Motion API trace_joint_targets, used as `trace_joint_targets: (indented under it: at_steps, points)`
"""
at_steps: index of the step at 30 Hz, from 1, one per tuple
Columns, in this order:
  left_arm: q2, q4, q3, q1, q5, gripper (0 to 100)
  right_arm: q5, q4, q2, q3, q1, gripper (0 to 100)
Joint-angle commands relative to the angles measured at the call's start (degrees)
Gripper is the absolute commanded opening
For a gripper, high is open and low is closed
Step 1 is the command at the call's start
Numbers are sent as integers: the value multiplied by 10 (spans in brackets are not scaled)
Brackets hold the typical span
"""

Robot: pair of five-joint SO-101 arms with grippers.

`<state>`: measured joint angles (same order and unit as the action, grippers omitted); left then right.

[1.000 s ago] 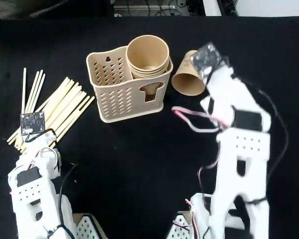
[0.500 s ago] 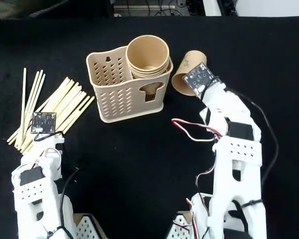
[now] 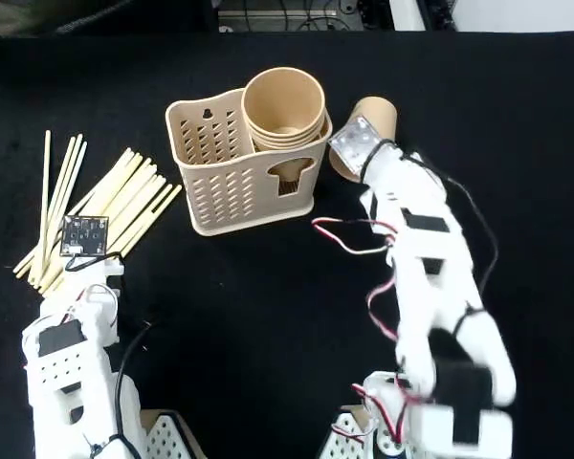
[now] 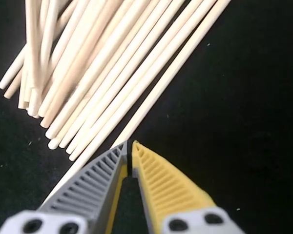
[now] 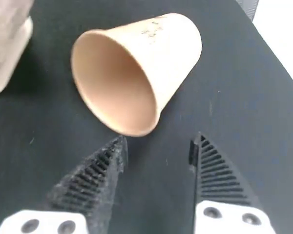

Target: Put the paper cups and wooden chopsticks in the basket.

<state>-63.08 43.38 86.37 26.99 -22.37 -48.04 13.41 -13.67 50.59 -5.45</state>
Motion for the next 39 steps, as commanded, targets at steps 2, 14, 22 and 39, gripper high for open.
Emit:
trace_joint_targets:
  at_steps: [2,14,22,39]
  points:
    - [-6,-9,-3,-7,-3,30,19,-112,110,-51,4,223]
    - [-6,-9,-4,-7,-3,30,26,-178,226,-117,4,18]
    - [-6,-9,-5,-7,-3,30,109,-199,71,-18,-62,11]
    - [-6,-9,-4,-7,-3,30,235,460,-250,-313,-74,11]
